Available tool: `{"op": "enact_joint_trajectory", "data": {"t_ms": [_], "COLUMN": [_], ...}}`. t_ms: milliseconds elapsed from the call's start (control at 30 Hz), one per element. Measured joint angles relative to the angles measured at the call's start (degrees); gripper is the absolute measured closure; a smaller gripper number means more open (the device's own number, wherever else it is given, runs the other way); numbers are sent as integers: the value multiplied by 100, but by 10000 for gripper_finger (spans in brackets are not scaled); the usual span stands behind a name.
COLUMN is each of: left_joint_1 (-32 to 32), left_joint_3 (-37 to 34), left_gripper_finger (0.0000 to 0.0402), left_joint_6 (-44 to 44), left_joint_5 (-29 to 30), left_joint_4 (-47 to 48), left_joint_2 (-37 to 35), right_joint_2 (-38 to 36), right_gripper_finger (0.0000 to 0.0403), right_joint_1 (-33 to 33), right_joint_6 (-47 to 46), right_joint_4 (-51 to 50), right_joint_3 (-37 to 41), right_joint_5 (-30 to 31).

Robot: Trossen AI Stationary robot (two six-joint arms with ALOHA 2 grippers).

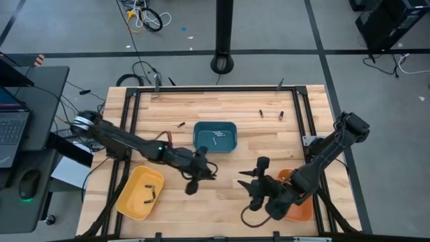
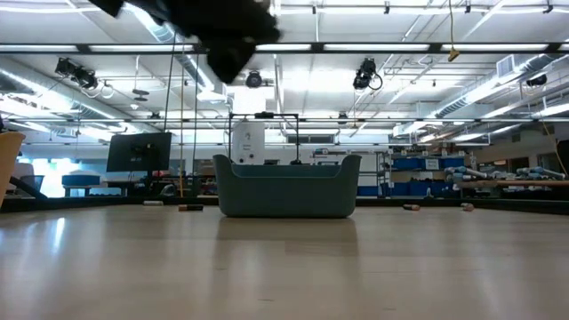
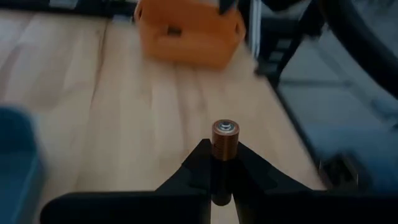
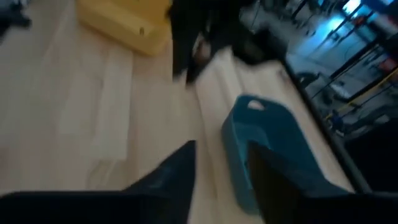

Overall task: Sort batteries
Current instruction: Put the black battery into the yellow bin

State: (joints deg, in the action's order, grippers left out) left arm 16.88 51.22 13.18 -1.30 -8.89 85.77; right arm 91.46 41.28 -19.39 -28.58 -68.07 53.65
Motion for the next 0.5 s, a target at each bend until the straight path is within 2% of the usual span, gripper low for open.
{"op": "enact_joint_trajectory", "data": {"t_ms": [167, 300, 500], "left_joint_1": [294, 620, 1371], "left_joint_3": [0, 54, 766], "left_gripper_finger": [363, 363, 363], "left_joint_6": [122, 548, 1525], "left_joint_5": [436, 667, 917], "left_joint_4": [1562, 2663, 5006], "left_joint_2": [-759, -1063, -1042], "right_joint_2": [140, 138, 138], "right_gripper_finger": [381, 383, 395], "right_joint_1": [-322, -558, -825], "right_joint_6": [122, 401, 707], "right_joint_4": [513, 1614, 3015], "right_joint_3": [426, 955, 1669], "right_joint_5": [-491, -864, -1223]}}
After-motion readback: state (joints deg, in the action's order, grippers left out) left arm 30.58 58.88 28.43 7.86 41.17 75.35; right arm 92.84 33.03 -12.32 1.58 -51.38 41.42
